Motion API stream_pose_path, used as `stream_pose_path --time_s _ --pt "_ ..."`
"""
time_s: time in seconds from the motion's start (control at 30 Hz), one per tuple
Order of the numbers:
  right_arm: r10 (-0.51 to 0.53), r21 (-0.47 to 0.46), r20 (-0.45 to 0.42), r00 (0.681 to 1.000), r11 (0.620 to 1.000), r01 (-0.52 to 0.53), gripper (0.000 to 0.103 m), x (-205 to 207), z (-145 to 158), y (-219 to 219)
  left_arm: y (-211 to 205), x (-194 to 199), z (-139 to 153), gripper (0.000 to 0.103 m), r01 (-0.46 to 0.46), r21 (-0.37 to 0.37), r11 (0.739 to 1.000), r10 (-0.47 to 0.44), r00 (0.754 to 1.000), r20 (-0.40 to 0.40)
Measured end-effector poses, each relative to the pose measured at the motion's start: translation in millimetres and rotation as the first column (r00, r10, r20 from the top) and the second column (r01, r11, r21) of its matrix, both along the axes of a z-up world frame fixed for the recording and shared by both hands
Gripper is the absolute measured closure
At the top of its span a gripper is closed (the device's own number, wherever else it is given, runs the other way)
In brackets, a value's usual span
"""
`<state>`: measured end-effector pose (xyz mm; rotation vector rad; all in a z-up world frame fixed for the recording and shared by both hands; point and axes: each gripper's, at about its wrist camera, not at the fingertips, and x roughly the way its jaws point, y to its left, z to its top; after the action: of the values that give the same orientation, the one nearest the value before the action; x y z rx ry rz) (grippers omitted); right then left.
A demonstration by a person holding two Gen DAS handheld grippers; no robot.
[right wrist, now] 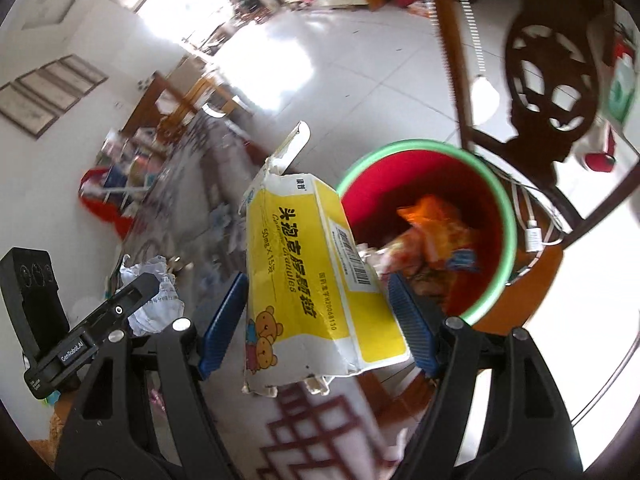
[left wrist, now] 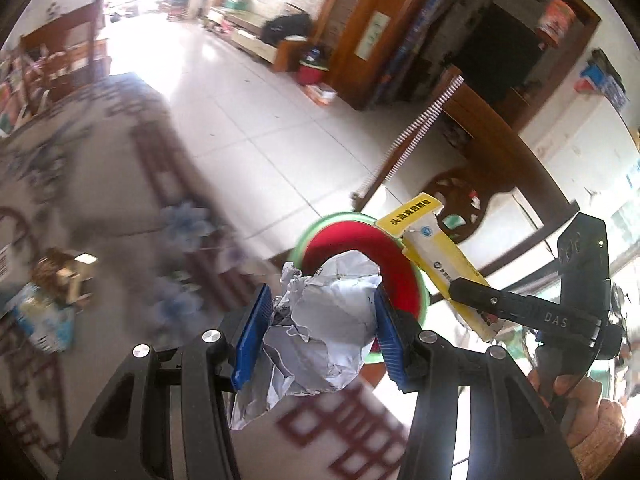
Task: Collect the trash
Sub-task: 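Carry white paper and yellow box over the red bucket and open both grippers, then move both open grippers back over the table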
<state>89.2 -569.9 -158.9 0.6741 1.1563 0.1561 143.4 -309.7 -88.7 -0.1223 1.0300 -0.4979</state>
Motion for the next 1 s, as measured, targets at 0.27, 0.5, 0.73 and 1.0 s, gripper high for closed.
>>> stream_pose_path --time_s 0.27,0.5,0.73,1.0 --pt "-0.073 -0.012 -0.017 0.997 0.997 0.073 0.032 5.3 -9.7 -28.2 -53.9 22.2 -16.7 0.055 0.105 0.009 0.994 -0.104 0.994 -0.038" --pt "-0.126 -0.022 -0.022 0.992 0.992 0.125 0.015 15.1 -13.2 -38.7 -71.7 34.3 -14.0 0.033 0.139 -0.009 0.99 -0.139 0.99 -0.016" --pt "-0.117 -0.043 -0.019 0.993 0.992 0.116 0.015 13.3 -8.3 -29.5 -46.1 22.4 -9.1 0.033 0.116 -0.007 0.993 -0.116 0.993 -0.011" --pt "-0.067 -0.035 -0.025 0.997 0.997 0.066 0.015 16.8 -6.8 4.5 19.5 -16.8 6.4 0.03 -0.049 -0.051 0.998 0.049 0.999 0.008"
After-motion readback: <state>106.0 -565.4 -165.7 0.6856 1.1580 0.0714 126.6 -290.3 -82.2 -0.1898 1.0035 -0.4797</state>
